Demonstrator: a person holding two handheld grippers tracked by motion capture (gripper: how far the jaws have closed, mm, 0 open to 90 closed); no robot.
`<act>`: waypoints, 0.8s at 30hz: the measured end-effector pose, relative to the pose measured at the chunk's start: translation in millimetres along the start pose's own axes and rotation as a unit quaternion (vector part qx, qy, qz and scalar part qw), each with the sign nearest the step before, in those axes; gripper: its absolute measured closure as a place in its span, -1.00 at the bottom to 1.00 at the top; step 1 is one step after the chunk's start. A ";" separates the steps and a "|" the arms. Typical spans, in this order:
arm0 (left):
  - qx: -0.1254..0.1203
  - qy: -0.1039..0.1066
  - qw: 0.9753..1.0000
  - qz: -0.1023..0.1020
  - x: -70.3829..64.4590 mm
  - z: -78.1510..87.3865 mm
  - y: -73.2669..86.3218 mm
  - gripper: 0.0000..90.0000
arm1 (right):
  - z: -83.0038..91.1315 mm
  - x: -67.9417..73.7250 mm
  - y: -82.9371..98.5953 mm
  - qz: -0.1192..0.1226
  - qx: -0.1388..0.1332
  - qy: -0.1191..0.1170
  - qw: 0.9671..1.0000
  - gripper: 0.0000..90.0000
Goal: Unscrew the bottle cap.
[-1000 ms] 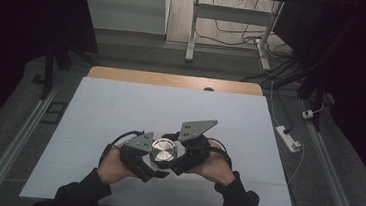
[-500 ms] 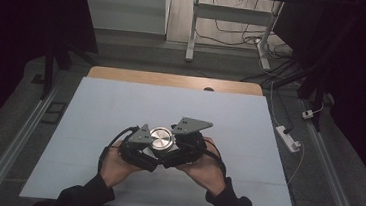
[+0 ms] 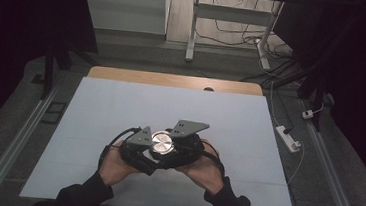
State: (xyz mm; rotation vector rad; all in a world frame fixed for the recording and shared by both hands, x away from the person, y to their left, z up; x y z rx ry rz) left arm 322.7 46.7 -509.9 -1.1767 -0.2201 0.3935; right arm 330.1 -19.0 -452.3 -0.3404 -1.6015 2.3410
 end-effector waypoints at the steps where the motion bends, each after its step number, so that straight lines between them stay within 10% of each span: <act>1: -0.001 0.012 1.000 -0.001 -0.8 0.8 -0.3 -0.65 | 0.9 0.4 -0.4 -0.002 -0.003 -0.013 1.000 -0.60; 10: -0.001 0.059 0.998 -0.015 -5.8 3.0 -0.1 -0.65 | 5.3 1.8 -0.1 -0.013 -0.019 -0.076 0.997 -0.60; 24: 0.009 0.047 0.999 -0.012 -1.2 1.2 4.7 -0.65 | 7.9 -2.4 -2.2 -0.009 -0.028 -0.063 0.998 -0.60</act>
Point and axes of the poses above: each handheld gripper's, and its own axes: z roughly backward along the jaws, y roughly out of its underside, x roughly to its left, the point moved 8 cm from there along -z, roughly forward along the jaws, and after that the axes turned 13 degrees about -x, right-handed, at the moved point
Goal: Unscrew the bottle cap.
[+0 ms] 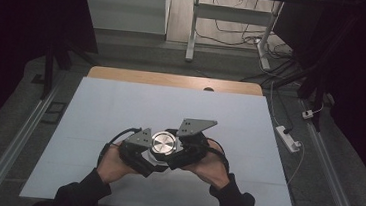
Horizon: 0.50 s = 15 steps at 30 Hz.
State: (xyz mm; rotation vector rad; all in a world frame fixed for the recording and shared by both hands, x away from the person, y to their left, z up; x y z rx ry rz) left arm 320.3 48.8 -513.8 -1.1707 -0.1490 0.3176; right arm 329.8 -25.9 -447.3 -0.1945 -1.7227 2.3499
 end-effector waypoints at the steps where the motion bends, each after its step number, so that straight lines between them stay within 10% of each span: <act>1: -0.002 -0.002 1.000 0.003 -0.1 -0.2 -0.2 -0.65 | 0.2 0.0 -0.3 0.000 -0.001 0.002 1.000 -0.60; 15: -0.001 -0.014 1.000 0.009 5.1 1.2 3.0 -0.65 | 5.4 -4.0 -4.4 0.002 -0.010 0.018 1.000 -0.60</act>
Point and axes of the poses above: each handheld gripper's, and its own axes: z roughly backward along the jaws, y roughly out of its underside, x roughly to its left, the point moved 8 cm from there along -z, roughly forward along the jaws, and after that the axes turned 13 degrees about -x, right-handed, at the moved point
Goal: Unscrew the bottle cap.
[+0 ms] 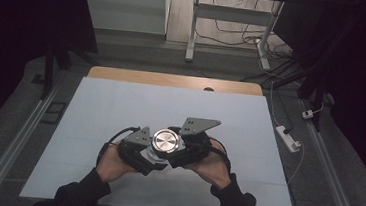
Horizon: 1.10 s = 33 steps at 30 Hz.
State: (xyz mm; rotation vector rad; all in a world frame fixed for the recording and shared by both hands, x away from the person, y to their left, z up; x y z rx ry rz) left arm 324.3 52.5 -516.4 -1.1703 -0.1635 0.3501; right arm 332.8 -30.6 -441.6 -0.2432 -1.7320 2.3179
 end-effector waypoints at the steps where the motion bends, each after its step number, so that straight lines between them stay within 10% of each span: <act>1: 0.002 -0.001 1.000 -0.002 1.1 0.6 0.7 -0.65 | 0.0 0.0 0.0 0.000 0.000 0.000 1.000 -0.60; 33: -0.003 -0.059 0.998 0.016 34.1 4.0 4.5 -0.65 | 22.4 2.8 0.7 0.003 -0.005 0.027 1.000 -0.60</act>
Point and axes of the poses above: each handheld gripper's, and its own axes: z roughly backward along the jaws, y roughly out of its underside, x roughly to its left, the point moved 8 cm from there along -z, roughly forward along the jaws, and after that the axes turned 13 degrees about -x, right-handed, at the moved point
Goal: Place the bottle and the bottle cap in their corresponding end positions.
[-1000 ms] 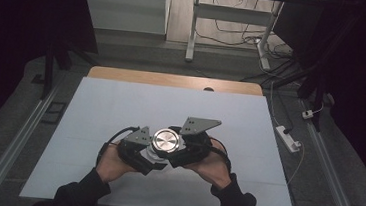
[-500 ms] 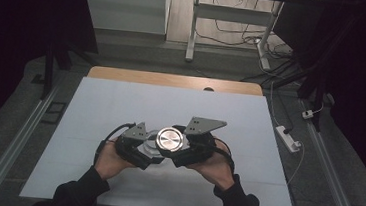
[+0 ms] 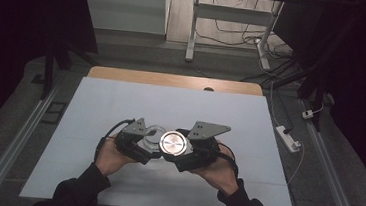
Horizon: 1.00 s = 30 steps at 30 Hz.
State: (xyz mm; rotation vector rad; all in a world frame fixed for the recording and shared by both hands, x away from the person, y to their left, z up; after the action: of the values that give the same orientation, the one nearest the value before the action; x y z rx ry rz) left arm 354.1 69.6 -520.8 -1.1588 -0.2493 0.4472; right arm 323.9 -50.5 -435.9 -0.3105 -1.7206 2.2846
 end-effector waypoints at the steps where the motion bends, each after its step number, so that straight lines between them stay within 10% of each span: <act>1: 0.000 0.000 1.000 -0.001 0.7 -0.2 -0.3 -0.65 | 0.8 0.5 0.3 0.001 -0.001 0.001 1.000 -0.60; 30: -0.013 -0.014 1.000 -0.015 21.0 -21.9 -24.0 -0.65 | 7.5 21.6 28.3 0.017 0.000 -0.004 1.000 -0.60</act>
State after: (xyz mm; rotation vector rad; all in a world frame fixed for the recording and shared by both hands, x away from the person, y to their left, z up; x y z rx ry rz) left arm 386.8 53.4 -508.0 -1.1737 -0.2976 0.4352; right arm 298.9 -57.5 -461.3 -0.3343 -1.7324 2.3129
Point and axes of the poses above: each handheld gripper's, and its own axes: z roughly backward along the jaws, y roughly out of its underside, x roughly to its left, the point moved 8 cm from there along -z, roughly forward along the jaws, and after that the axes turned 13 degrees about -x, right-handed, at the moved point
